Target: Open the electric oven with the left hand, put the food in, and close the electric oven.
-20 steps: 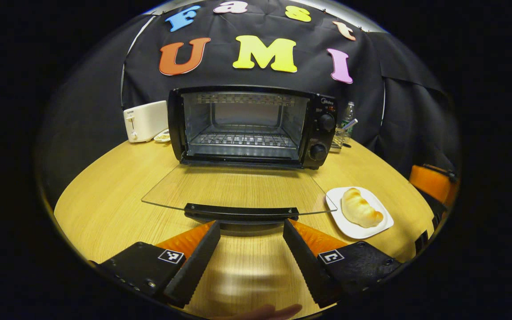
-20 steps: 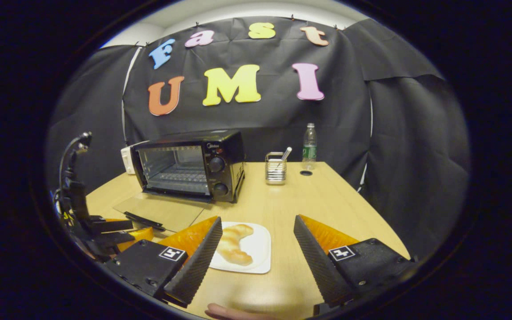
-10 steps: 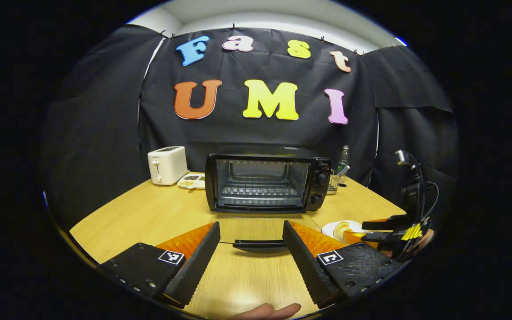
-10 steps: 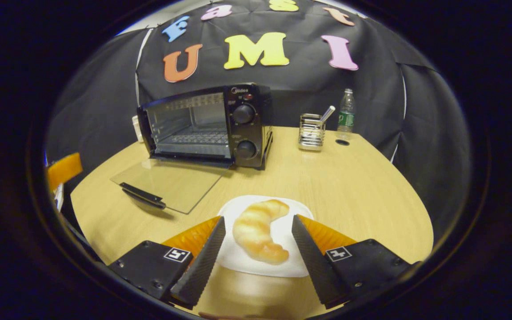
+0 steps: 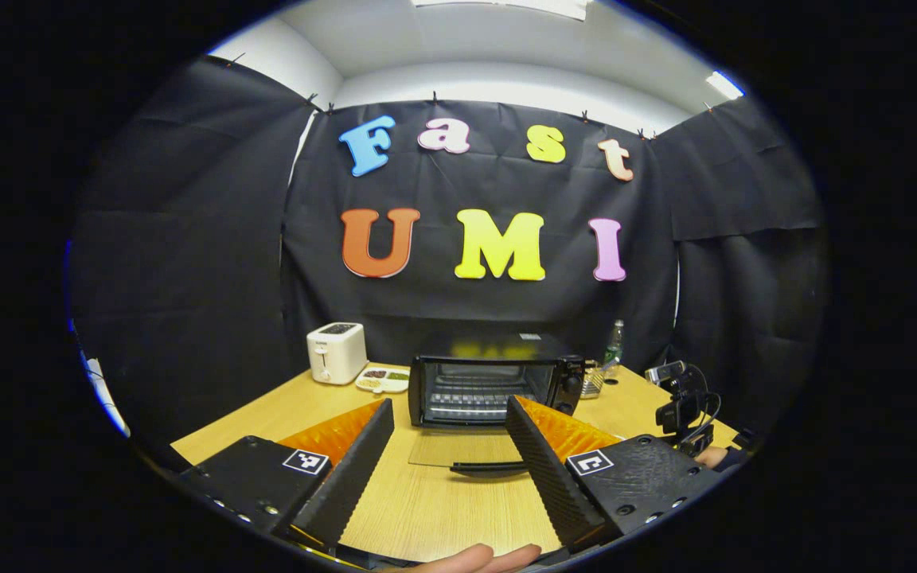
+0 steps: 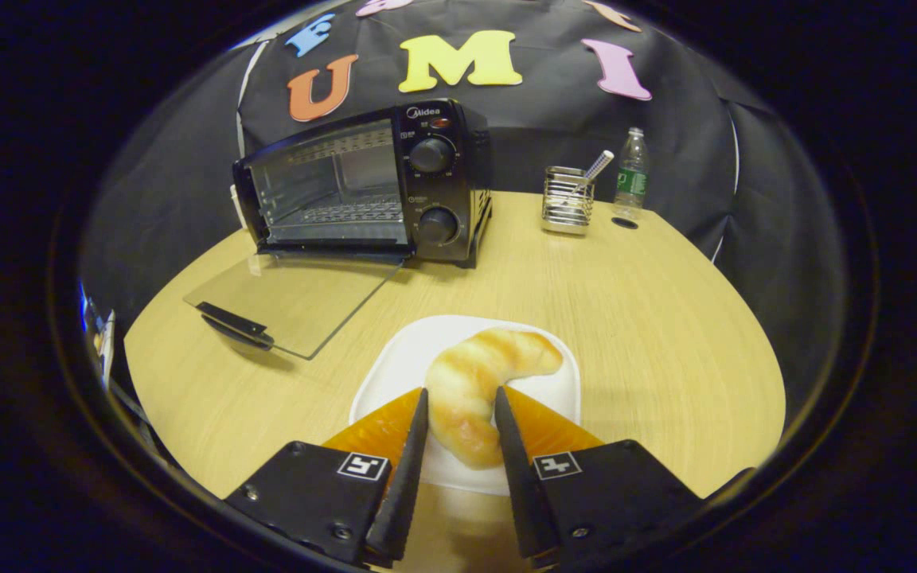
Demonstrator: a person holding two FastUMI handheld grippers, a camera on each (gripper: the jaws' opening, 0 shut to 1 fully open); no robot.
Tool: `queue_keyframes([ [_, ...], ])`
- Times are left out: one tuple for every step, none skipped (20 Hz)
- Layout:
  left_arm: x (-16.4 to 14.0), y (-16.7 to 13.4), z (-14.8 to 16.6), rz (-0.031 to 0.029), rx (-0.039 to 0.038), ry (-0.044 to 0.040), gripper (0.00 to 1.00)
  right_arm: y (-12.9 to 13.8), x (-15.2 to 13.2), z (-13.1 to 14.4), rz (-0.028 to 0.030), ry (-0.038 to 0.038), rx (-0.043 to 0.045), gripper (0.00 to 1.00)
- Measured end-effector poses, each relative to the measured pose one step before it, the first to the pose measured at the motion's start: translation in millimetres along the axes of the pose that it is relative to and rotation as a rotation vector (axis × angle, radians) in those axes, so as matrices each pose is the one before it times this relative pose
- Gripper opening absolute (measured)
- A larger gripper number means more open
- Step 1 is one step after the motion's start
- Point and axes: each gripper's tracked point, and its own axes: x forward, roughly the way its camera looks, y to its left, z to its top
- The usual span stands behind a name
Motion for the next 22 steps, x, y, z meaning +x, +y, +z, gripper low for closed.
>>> queue_keyframes([
  [-5.53, -2.53, 7.98, 0.00022, -0.01766, -0.01049, 0.93, 2.37, -5.97, 6.81, 0.01057, -0.02778, 0.00463, 0.5],
  [-5.24, -4.39, 6.7, -0.0148, -0.00928, -0.00768, 0.94, 1.6, -4.51, 6.24, 0.00604, -0.0178, 0.00983, 0.49],
  [-2.87, -5.02, 4.95, -0.01475, -0.00352, -0.00919, 0.94, 3.8, -5.1, 6.83, 0.00794, -0.01226, 0.01208, 0.48],
  [-3.1, -0.77, 6.47, -0.00542, 0.00872, -0.01854, 0.94, 6.67, -4.24, 9.17, 0.01652, -0.01884, 0.01061, 0.48],
  [-1.98, 2.95, 6.67, 0.00417, 0.01456, -0.02066, 0.94, 8.36, -4.56, 8.69, 0.01524, -0.01958, 0.00236, 0.48],
  [-0.12, 2.78, 3.55, 0.00449, 0.01519, -0.01094, 0.94, 7.86, -3.0, 9.94, 0.01146, -0.01899, -0.00717, 0.48],
  [-1.48, 1.4, 0.19, 0.00252, 0.01198, -0.0013, 0.94, 9.88, -3.39, 8.16, 0.0159, -0.0148, -0.01463, 0.47],
  [0.47, 1.21, -0.32, 0.0026, 0.00764, 0.00134, 0.94, 10.89, -1.31, 7.88, 0.01809, -0.01175, -0.01962, 0.48],
  [-0.78, 1.49, 2.89, 0.00302, 0.00745, -0.00356, 0.94, 10.74, 0.32, 7.57, 0.01633, -0.01254, -0.02016, 0.47],
  [-1.25, 1.89, 3.38, 0.00351, 0.00611, -0.00718, 0.94, 10.59, 1.35, 8.73, 0.01904, -0.01314, -0.02141, 0.48],
  [-0.58, 0.6, 1.83, 0.00085, 0.00698, -0.00664, 0.94, 11.68, 2.79, 8.24, 0.0193, -0.01702, -0.0152, 0.47],
  [-0.5, 1.54, 1.94, -0.00241, 0.00493, -0.00584, 0.94, 10.63, 4.09, 7.45, 0.01705, -0.01371, -0.00566, 0.48],
  [-0.49, 2.27, 0.56, -0.00159, 0.00399, -0.00035, 0.94, 12.98, 8.02, 4.91, 0.02261, -0.0055, 0.001, 0.48],
  [-2.8, 3.93, 1.45, 0.00333, 0.00104, -0.00157, 0.94, 13.43, 8.45, 4.45, 0.02844, 0.00034, 0.0054, 0.48],
  [-3.17, 3.19, 1.28, 0.00367, 0.00385, -0.00145, 0.94, 13.6, 8.8, 4.75, 0.02724, -0.00279, 0.00847, 0.48],
  [-2.86, 2.6, 0.4, 0.00105, 0.00704, -0.0004, 0.94, 11.83, 11.25, 5.94, 0.02346, -0.00455, 0.00919, 0.48],
  [0.1, 1.89, 0.12, 0.00127, 0.01104, 0.00187, 0.94, 9.47, 11.87, 4.03, 0.01393, -0.00169, 0.01198, 0.48],
  [-1.25, 2.96, -1.37, 0.00511, 0.0096, 0.0033, 0.94, 7.79, 13.12, 4.55, 0.01093, -0.00178, 0.01188, 0.48],
  [-2.9, 3.97, -0.18, 0.00511, 0.00587, 0.0016, 0.94, 6.54, 14.35, 4.23, 0.00675, -0.00141, 0.0052, 0.48],
  [-2.94, 1.95, -1.14, 0.00191, -0.0002, 0.00319, 0.94, 4.48, 14.51, 5.8, 0.00609, -0.00563, 0.0036, 0.48],
  [-1.95, 1.93, -3.2, -0.00108, -0.00484, 0.00593, 0.94, 1.88, 14.63, 5.28, -0.00424, -0.00655, 0.00706, 0.47],
  [-1.27, 2.35, -3.29, 0.00234, -0.01036, 0.00653, 0.94, -1.42, 13.97, 2.91, -0.01379, 0.00069, 0.00682, 0.48],
])
